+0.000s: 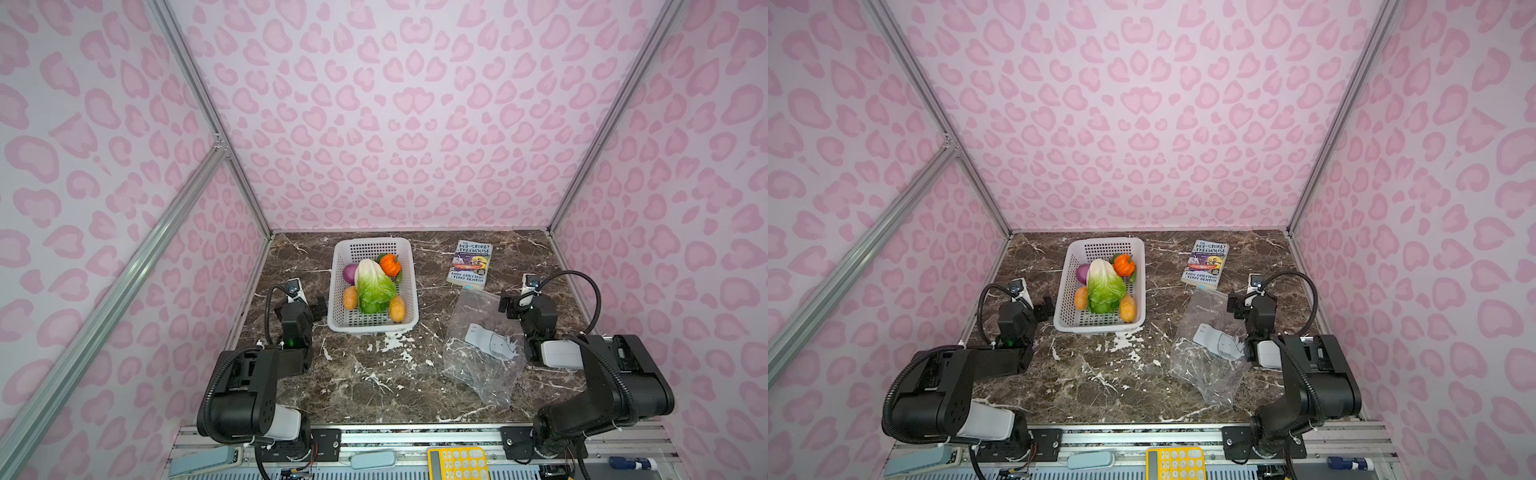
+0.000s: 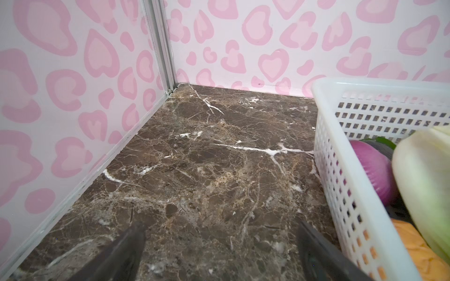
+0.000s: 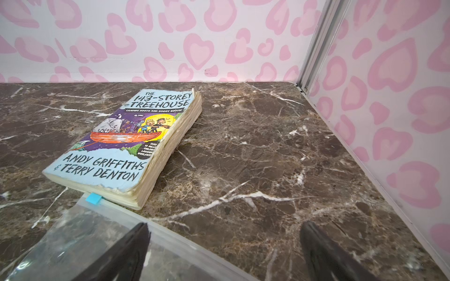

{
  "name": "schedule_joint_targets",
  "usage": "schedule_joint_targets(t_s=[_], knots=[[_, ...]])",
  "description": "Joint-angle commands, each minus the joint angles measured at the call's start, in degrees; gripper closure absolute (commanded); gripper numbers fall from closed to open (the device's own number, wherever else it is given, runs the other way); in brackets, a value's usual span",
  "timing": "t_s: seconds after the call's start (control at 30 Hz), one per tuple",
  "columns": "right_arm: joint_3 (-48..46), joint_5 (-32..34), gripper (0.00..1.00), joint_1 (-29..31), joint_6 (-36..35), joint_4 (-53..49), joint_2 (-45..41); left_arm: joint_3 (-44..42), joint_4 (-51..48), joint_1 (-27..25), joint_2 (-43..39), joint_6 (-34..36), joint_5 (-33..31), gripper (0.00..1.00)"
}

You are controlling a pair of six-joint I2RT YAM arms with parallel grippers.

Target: Place the food in the zip-top bag and seal the zipper

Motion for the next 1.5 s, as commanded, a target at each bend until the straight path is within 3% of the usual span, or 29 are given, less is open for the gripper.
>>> schedule_joint_targets(t_s=[0.0,1.33,1.47], knots=[[0.1,0.41,0.02,0.08,-0.08,0.25,0.02,0.57,1.26,0.03,0.23,0.14,0.48,0.02],[0.14,0.44,0.02,0.01,0.32,1.02,-0.17,0.88,0.35,0.42,-0.65,-0.22,1.09,0.02],[5.78,-2.53,0.02,0.03,-0.97,-13.15,-5.2,3.76,-7.5,1.38,-4.1,-1.58,1.02,0.02]])
